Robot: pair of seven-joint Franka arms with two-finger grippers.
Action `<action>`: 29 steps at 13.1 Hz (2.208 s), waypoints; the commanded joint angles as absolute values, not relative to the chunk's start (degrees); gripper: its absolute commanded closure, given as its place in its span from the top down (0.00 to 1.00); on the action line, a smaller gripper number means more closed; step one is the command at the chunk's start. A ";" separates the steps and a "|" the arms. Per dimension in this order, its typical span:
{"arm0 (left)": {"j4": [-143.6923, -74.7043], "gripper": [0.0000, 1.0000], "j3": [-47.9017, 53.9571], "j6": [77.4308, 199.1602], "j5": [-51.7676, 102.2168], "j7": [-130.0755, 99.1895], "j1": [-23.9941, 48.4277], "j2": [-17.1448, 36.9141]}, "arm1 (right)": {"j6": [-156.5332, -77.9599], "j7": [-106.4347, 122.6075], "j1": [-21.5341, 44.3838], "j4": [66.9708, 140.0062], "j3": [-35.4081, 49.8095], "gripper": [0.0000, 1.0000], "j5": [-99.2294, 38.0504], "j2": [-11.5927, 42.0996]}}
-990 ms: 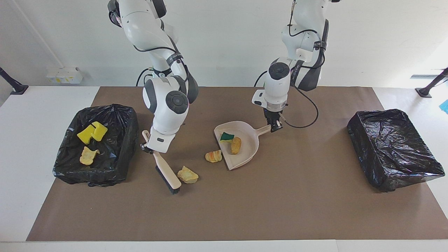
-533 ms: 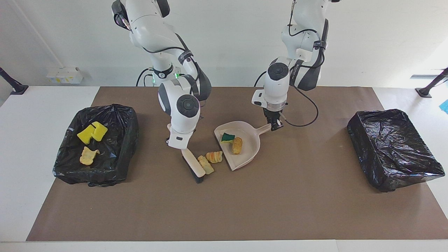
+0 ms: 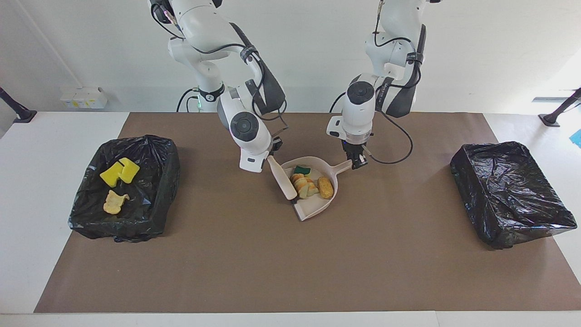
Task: Sweep and dump trash in bin
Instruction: 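Sweep the last yellow chunk into the dustpan with the right gripper's brush, then carry the full dustpan with the left gripper over the nearer black bin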
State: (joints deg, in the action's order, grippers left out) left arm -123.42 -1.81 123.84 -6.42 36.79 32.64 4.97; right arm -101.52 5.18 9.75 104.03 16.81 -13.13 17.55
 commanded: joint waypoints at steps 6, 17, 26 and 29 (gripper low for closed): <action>-124.46 0.00 -1.93 129.55 -0.10 48.14 29.98 4.92 | -97.66 -12.27 9.05 104.25 16.88 0.00 -9.43 8.45; -104.87 0.00 -2.11 109.61 0.97 67.82 14.88 6.77 | -91.74 -27.69 11.34 106.68 17.58 0.00 -12.47 2.12; -100.02 0.00 -2.02 106.35 2.81 102.00 -10.43 6.68 | -110.02 -41.39 27.41 116.61 17.58 0.00 -15.29 5.97; -98.01 0.00 -2.11 106.53 2.03 113.43 -19.04 7.12 | -117.42 -40.52 29.35 122.60 17.58 0.00 -15.29 5.36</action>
State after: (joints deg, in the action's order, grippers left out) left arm -101.38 -2.83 107.93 1.39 107.30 -14.35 6.13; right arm -114.40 -40.96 28.77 119.09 17.61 -14.31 6.70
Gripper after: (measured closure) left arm 0.678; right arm 0.744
